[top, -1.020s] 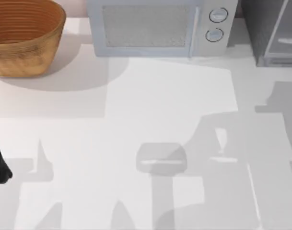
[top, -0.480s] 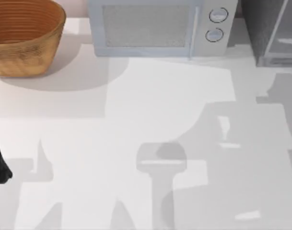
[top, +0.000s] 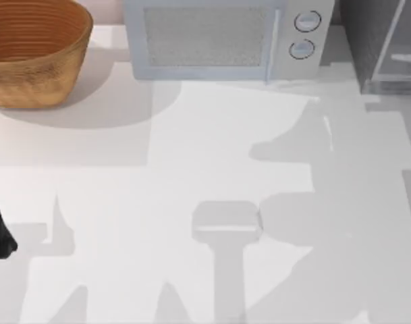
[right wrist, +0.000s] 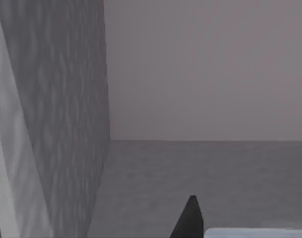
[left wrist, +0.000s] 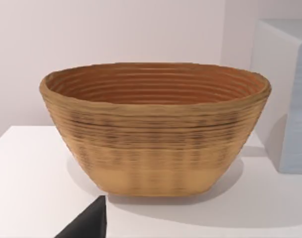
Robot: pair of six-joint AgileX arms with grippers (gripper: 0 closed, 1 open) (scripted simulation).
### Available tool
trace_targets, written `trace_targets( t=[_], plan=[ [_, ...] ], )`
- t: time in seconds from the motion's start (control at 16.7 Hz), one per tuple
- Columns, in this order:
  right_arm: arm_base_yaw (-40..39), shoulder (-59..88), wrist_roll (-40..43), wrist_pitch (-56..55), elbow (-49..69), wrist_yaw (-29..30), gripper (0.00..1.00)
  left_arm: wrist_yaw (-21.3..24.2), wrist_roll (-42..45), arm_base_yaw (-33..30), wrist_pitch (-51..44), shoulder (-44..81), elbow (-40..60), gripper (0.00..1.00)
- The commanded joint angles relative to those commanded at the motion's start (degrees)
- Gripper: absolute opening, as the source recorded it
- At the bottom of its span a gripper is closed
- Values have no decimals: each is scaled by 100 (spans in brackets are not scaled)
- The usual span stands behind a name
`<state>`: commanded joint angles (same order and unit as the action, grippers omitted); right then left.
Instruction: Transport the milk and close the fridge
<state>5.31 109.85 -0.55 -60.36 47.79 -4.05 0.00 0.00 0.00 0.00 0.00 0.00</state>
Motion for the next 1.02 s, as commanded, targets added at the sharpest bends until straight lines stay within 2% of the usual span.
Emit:
trace_targets(
  t=[0.54,1.02],
  plan=[
    [502,1856,44,388,2172,-560,0,0,0,0,0,0,0,100],
    [600,2068,40,498,2382,-634,0,0,0,0,0,0,0,100]
  ],
)
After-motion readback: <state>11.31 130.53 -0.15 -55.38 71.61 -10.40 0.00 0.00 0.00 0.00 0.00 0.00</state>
